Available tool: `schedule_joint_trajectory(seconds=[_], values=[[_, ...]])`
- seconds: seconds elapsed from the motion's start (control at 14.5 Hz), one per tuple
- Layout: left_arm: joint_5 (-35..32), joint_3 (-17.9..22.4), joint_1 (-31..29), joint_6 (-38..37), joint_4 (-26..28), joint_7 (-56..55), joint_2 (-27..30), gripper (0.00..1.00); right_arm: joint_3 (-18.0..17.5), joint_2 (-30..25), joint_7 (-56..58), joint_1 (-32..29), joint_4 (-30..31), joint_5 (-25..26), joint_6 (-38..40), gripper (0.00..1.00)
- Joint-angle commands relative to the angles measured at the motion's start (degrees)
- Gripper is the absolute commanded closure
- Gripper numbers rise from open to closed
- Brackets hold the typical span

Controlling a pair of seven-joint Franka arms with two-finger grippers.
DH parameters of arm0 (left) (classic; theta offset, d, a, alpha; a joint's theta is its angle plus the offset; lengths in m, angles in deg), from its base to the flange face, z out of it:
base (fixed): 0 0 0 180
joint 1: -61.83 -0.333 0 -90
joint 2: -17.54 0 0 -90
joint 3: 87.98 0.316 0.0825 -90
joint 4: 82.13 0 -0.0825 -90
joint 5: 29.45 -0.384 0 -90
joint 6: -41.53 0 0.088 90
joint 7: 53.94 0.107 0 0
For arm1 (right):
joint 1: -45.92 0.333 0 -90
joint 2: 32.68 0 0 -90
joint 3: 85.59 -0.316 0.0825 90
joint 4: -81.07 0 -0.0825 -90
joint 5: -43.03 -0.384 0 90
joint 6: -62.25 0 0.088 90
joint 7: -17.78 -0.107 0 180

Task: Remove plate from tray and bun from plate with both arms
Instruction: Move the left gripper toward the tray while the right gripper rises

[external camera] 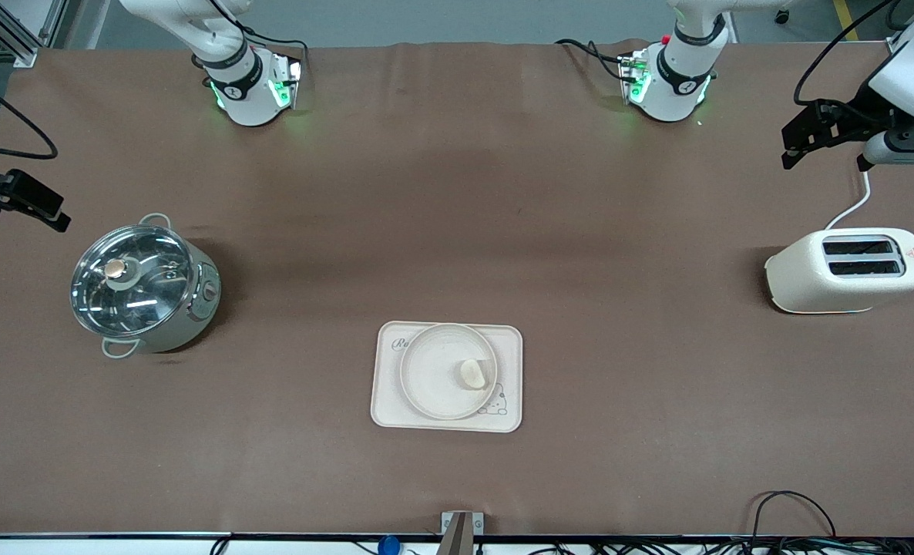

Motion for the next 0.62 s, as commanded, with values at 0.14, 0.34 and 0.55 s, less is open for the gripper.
schedule_joint_trajectory(seconds=[0.14,0.34,0.55], values=[[0.5,0.0,0.0,-1.3,-1.8,-0.1,-0.8,0.0,-0.2,-0.2,0.4,-0.4,0.7,-1.0,-0.4,0.0],[0.3,-1.6,0.7,-1.0,-6.6,-0.3,-7.0,0.0,-0.2,-0.2,0.4,-0.4,0.7,-1.0,-0.4,0.0],[0.3,-4.1,1.7,5.8,-7.2,-2.3,-12.7,0.0,-0.2,-0.2,0.4,-0.1,0.6,-1.1,-0.6,0.0]])
